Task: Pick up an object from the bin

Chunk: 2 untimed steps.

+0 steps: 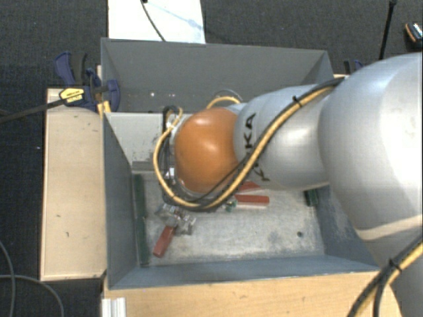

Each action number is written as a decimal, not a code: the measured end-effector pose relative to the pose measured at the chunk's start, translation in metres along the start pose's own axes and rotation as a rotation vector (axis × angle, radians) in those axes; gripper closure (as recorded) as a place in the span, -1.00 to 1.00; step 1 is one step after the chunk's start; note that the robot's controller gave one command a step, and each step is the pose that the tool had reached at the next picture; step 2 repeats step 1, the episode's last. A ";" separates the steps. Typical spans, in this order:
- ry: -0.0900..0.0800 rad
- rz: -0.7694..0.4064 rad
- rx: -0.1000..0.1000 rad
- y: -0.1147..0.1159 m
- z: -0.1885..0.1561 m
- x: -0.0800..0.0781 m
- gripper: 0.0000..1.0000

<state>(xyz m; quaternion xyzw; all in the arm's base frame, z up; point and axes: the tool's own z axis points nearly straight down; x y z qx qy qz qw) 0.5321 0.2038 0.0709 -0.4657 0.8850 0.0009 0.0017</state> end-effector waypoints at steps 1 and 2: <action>-0.007 -0.003 0.006 -0.001 -0.137 -0.033 1.00; -0.007 -0.003 0.006 -0.001 -0.137 -0.033 1.00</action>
Offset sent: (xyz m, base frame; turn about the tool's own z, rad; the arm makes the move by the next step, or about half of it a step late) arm 0.0161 0.0248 0.1317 -0.0117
